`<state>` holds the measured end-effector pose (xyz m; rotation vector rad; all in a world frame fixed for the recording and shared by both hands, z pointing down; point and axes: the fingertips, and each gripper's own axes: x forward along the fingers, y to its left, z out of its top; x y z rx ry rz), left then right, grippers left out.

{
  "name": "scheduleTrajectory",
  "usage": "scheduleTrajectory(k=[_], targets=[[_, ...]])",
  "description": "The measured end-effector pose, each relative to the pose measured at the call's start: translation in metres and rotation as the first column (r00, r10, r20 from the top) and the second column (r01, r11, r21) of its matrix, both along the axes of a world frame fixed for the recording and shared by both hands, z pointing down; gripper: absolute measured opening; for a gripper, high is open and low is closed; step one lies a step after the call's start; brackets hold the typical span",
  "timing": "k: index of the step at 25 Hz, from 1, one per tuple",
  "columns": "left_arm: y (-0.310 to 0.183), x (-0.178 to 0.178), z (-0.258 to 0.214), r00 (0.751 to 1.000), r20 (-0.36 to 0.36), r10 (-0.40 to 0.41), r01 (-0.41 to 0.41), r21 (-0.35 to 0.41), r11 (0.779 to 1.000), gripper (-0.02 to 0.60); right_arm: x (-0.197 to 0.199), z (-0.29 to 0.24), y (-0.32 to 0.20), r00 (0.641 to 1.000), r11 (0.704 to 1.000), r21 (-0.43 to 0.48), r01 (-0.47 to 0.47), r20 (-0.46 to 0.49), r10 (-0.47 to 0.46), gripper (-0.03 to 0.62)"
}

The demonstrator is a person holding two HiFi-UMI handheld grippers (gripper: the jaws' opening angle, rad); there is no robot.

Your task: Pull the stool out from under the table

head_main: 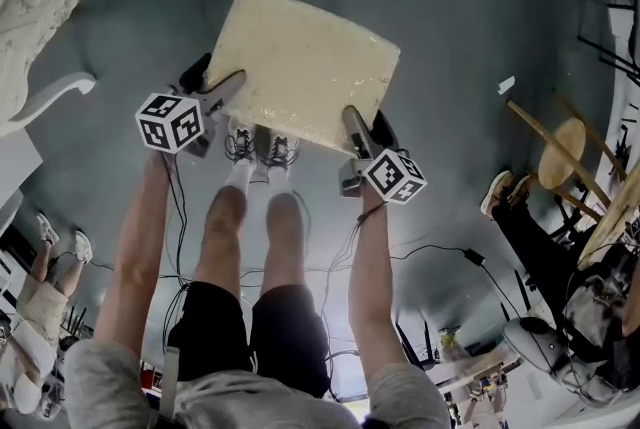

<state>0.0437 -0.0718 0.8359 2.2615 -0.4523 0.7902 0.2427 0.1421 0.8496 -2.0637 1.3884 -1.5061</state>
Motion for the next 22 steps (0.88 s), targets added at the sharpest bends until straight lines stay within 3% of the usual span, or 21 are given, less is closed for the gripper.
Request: scheduleTrajectory(k=[14, 22], targets=[[0.041, -0.051, 0.016, 0.999, -0.040, 0.003, -0.002, 0.021, 1.000, 0.383, -0.052, 0.016, 0.041, 0.999, 0.999, 0.017, 0.047, 0.019, -0.048, 0.396], [0.065, -0.079, 0.036, 0.999, -0.053, 0.007, -0.009, -0.041, 0.999, 0.388, -0.081, 0.033, 0.062, 0.995, 0.996, 0.019, 0.082, 0.062, -0.083, 0.397]])
